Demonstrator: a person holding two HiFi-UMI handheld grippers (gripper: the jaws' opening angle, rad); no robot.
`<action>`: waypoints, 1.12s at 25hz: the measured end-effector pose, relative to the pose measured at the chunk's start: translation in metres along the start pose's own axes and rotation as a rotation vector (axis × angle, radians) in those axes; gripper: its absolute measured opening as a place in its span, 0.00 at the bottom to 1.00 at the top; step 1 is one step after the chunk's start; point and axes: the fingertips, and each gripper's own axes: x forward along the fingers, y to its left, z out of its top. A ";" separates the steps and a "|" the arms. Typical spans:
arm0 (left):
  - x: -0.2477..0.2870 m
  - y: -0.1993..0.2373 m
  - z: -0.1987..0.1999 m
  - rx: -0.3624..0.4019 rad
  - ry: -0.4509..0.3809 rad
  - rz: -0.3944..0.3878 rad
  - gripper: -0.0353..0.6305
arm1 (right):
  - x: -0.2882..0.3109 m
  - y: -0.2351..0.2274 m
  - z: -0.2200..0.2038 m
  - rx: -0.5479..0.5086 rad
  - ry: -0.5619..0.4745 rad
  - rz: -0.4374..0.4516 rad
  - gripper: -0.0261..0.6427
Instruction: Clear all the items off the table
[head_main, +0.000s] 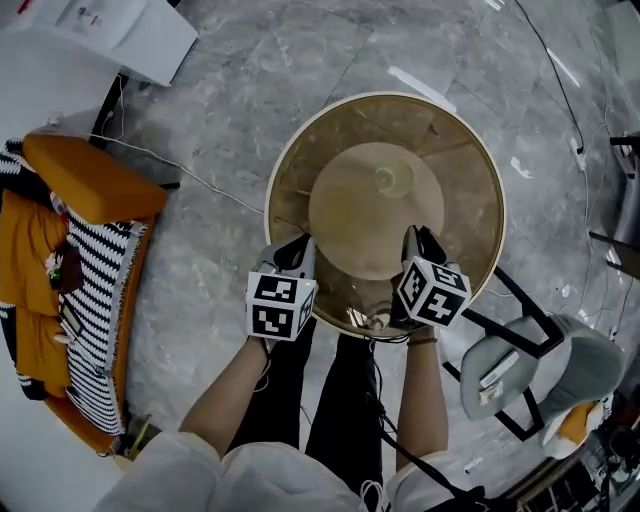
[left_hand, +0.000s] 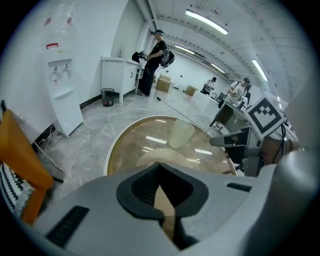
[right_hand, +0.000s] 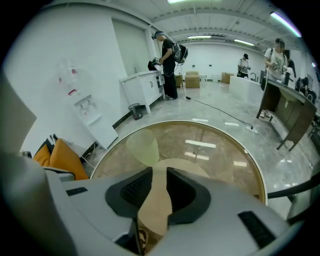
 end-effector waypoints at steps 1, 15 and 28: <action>0.001 0.005 0.000 -0.007 0.002 0.003 0.06 | 0.004 0.005 0.004 0.000 -0.002 0.014 0.21; 0.013 0.037 0.019 -0.022 0.002 0.014 0.06 | 0.053 0.044 0.061 -0.080 -0.018 0.147 0.49; 0.016 0.060 0.006 -0.042 0.030 0.030 0.06 | 0.087 0.029 0.068 -0.098 0.064 0.053 0.48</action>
